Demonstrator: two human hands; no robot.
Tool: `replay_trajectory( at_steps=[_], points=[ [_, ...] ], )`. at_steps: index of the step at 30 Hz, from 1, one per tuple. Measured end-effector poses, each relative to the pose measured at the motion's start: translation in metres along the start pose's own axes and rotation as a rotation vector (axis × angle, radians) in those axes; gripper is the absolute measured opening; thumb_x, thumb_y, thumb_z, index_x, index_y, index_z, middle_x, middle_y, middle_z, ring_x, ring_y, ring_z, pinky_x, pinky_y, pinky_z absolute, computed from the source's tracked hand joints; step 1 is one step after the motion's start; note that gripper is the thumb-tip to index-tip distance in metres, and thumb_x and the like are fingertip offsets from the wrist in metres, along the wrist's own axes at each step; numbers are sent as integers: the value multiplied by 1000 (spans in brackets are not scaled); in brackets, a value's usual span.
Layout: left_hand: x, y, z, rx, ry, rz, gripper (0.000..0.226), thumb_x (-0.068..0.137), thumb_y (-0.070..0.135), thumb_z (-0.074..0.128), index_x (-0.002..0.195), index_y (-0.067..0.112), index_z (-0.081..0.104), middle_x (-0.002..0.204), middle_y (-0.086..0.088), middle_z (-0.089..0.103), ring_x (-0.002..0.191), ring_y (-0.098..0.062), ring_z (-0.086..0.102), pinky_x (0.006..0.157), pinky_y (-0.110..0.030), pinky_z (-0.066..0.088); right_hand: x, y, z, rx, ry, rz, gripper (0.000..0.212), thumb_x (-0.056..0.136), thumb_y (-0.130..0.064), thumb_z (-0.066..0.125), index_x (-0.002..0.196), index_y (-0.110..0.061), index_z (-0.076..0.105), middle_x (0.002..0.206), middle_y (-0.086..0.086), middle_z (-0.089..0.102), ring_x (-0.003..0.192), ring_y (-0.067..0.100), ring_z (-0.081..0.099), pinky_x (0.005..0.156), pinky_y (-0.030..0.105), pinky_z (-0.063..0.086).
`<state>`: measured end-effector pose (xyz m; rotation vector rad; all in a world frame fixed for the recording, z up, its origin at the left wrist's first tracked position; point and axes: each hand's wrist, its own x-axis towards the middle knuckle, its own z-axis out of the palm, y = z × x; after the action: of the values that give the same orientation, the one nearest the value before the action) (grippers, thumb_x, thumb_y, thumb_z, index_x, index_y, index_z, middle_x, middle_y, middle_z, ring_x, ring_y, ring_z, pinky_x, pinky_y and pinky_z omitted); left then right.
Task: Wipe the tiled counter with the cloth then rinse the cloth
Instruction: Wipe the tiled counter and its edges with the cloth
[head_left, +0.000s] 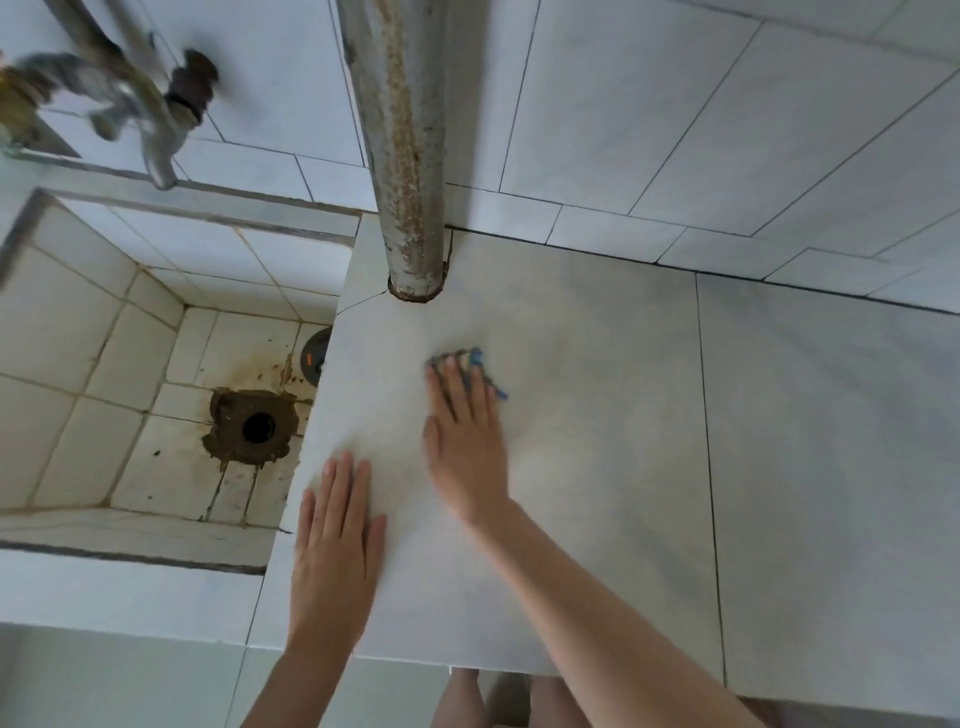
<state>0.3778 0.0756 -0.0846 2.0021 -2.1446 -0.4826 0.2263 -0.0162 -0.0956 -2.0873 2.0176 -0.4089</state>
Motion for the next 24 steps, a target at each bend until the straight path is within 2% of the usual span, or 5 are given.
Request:
replay_trajectory(
  at_steps=[3,7,14,19,24],
  points=[
    [-12,-11,-1,23,-19,14,55,100,36,16,146,6,25,154,-9,24,144,-20,17,118,-37,11,-17,-58,9,20,-111,-243,50,95,-27,30,144,-23,35,151,0,34,142,25,24,115,41,22],
    [-12,-14,-1,50,-27,22,55,97,34,23,147,10,24,156,-5,20,144,-18,15,118,-36,10,-4,-2,-4,-15,-144,-372,46,97,-24,30,141,-16,41,146,3,42,137,25,35,112,40,28],
    [-12,-10,-2,79,-30,-21,55,97,33,21,148,13,22,157,-2,17,145,-14,12,119,-32,5,6,181,-38,-197,-119,354,79,88,-37,-30,150,-14,12,158,7,3,145,30,-2,117,44,1],
    [-14,-9,-2,85,-29,-22,55,97,34,23,148,14,23,156,-1,19,145,-13,12,119,-32,6,30,98,-35,-102,13,287,53,94,-28,25,140,-8,41,146,16,39,134,40,34,111,44,22],
    [-13,-11,-2,76,-6,-16,55,96,33,24,146,11,28,155,-3,23,144,-14,16,119,-33,9,28,-10,1,33,-106,-121,50,94,-31,30,140,-16,43,146,7,41,136,34,33,110,43,30]
  ],
)
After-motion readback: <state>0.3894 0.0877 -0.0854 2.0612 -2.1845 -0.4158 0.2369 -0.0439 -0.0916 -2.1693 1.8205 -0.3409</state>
